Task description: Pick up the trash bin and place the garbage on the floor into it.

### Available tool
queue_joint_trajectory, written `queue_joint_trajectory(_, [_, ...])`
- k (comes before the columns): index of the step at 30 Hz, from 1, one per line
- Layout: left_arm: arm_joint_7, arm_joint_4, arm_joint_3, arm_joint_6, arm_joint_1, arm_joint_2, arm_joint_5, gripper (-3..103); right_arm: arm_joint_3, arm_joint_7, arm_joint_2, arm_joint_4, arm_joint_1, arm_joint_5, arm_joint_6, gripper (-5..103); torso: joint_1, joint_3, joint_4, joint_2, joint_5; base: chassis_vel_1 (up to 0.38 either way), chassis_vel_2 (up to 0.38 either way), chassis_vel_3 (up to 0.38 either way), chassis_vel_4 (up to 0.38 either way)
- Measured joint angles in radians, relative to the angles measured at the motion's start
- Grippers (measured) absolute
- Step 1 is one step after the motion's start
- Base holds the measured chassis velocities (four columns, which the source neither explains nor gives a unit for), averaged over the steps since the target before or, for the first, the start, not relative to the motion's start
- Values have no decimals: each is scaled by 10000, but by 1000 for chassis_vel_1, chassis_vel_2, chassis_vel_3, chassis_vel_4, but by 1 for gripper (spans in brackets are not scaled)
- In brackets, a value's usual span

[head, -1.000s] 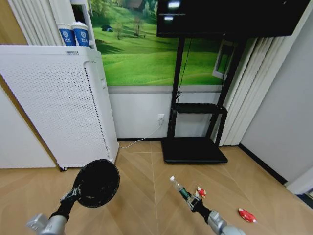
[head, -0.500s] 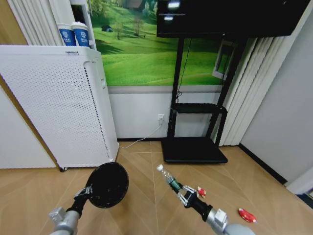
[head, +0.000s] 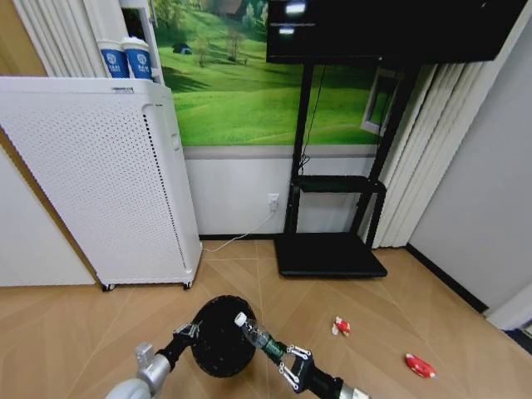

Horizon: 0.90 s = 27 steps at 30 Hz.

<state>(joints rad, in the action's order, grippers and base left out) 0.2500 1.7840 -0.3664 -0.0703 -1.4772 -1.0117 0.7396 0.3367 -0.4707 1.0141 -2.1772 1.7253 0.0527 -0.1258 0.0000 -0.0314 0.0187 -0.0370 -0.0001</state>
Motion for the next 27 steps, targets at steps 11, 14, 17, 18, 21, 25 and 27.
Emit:
queue_joint_trajectory(11, [1738,-194,994,-31,191,-249,-65,4,-1131,73,-92,367,-511,-307,189,22,0,0,1,0,1,0,0,0,0])
queue_joint_trajectory(14, [1920,-98,996,-73,117,-283,-82,4,-1174,124,-105,478,-641,-307,172,22,0,0,0,0,3,0,0,0,0])
queue_joint_trajectory(17, [2047,48,849,-87,-124,-429,-202,4,-1212,496,-99,693,-929,-254,154,22,0,0,0,0,3,0,0,0,0])
queue_joint_trajectory(18, [2047,48,849,-87,-124,-429,-202,4,-1212,496,-99,693,-929,-254,154,22,0,0,0,0,3,0,0,0,0])
queue_joint_trajectory(21, [2060,190,676,-69,-347,-520,-269,4,-1140,668,-148,665,-983,-218,252,33,0,0,-1,0,1,0,0,0,0])
queue_joint_trajectory(25, [2077,316,437,-21,-540,-651,-303,4,-1086,715,-166,590,-902,-210,345,44,-1,0,0,0,2,0,0,0,0])
queue_joint_trajectory(27, [2044,355,378,-10,-595,-706,-223,4,-1079,726,-153,559,-828,-210,344,49,0,0,0,0,2,0,0,0,0])
